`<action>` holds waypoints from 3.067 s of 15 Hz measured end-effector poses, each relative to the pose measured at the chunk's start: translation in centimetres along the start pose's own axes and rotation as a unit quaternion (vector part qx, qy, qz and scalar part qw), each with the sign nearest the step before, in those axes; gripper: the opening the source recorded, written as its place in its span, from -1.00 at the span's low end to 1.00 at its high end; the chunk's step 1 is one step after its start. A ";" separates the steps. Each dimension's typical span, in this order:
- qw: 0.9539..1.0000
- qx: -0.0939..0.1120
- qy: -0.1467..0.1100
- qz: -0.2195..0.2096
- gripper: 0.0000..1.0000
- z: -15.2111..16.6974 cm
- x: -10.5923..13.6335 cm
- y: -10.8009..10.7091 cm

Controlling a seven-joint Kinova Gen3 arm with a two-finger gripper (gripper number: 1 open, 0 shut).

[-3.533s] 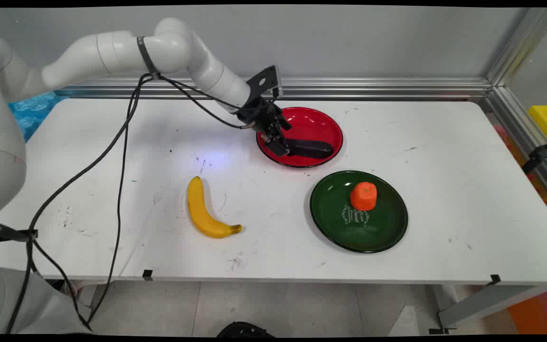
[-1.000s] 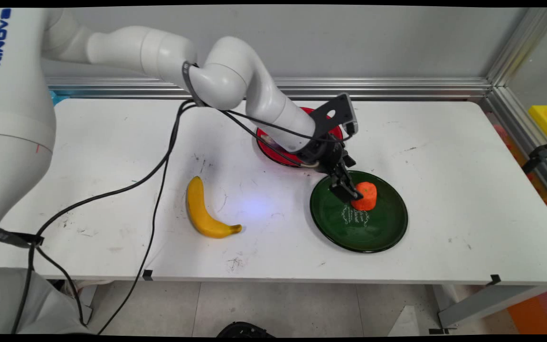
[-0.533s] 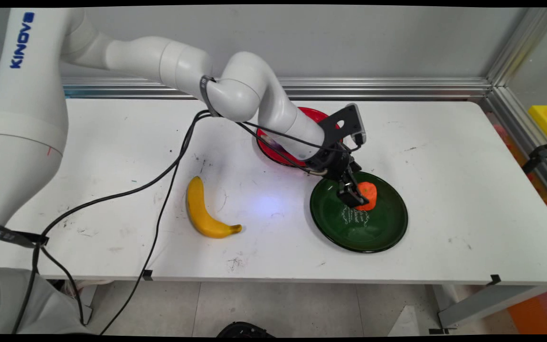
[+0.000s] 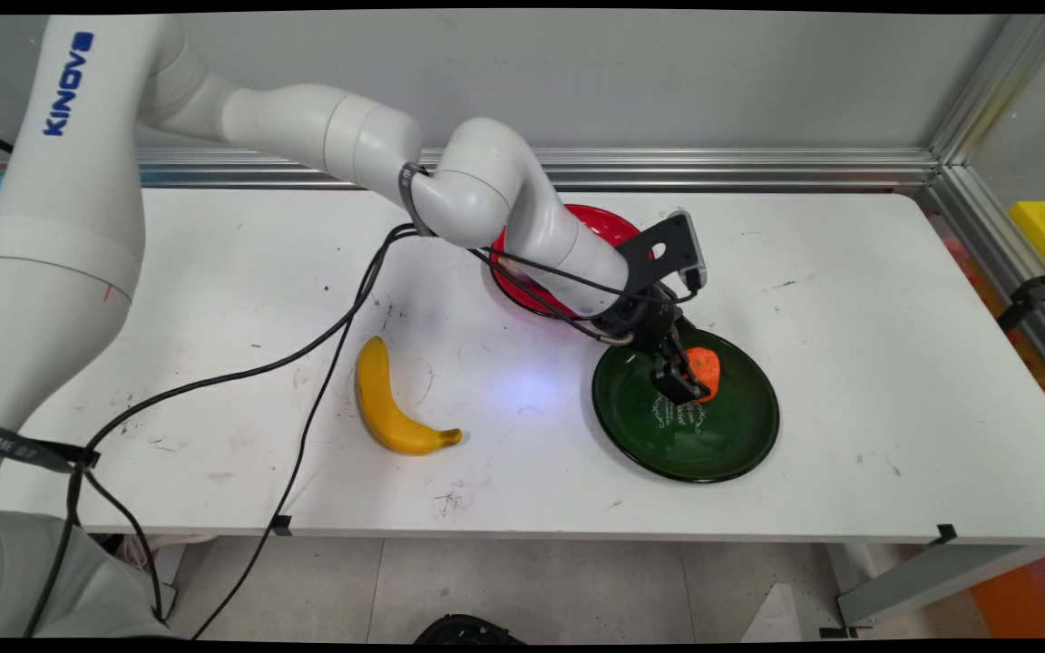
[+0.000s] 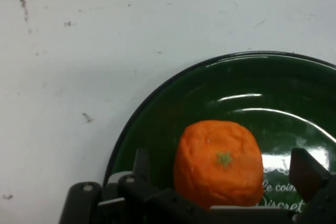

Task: Pick up the mandarin from the green plate, then place the picked object on the red plate

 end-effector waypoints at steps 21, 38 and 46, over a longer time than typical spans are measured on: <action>1.000 0.015 0.021 -0.013 -1.00 -6.4 1.6 -3.3; 0.996 0.082 -0.012 -0.013 -1.00 -14.8 -5.4 -14.6; 0.995 0.092 -0.019 -0.025 -1.00 -13.5 -8.5 -18.1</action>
